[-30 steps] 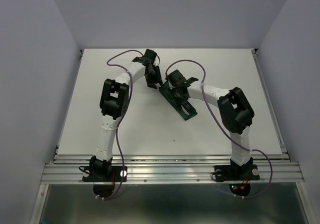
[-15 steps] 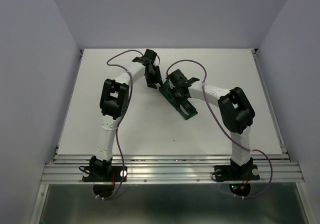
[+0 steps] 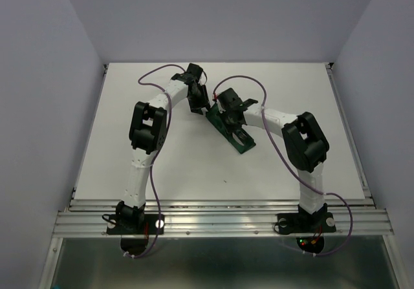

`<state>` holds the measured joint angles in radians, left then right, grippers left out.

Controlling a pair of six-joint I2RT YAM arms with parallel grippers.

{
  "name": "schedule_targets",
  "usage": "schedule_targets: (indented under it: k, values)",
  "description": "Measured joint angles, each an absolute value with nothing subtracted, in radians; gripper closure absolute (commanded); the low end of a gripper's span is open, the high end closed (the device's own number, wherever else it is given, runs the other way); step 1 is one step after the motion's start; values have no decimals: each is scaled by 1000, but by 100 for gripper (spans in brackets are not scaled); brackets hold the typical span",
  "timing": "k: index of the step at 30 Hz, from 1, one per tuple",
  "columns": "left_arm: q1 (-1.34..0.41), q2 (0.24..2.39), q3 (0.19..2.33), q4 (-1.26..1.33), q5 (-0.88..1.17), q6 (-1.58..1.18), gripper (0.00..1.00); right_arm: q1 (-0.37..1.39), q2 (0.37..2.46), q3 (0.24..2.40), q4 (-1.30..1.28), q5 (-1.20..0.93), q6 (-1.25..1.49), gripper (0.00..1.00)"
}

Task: Fold the napkin into a case and place the utensils inside
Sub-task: Stuff the knife into the folded napkin, then reset both arms

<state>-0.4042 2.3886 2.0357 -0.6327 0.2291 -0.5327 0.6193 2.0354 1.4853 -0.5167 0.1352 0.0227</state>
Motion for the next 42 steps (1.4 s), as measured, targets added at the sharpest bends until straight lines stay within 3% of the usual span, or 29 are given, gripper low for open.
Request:
schedule_targets:
  k: [14,24,27,33,42]
  values:
    - [-404,2389,2036,-633,229,-533,50,615,2075,1538,-516,133,-23,85]
    - [-404,2390,2036,-633,229,-532,50,615,2077,1540,-516,132,-18,65]
    - [-404,2390,2036,-633,229,-532,50,615,2069,1538,-515,133,2,49]
    - [-404,2390,2037,-633,228,-529,50,615,1974,1490,-514,147,41,34]
    - [-411,2385,2041,-642,166,-516,52,605,1765,1409,-508,263,123,25]
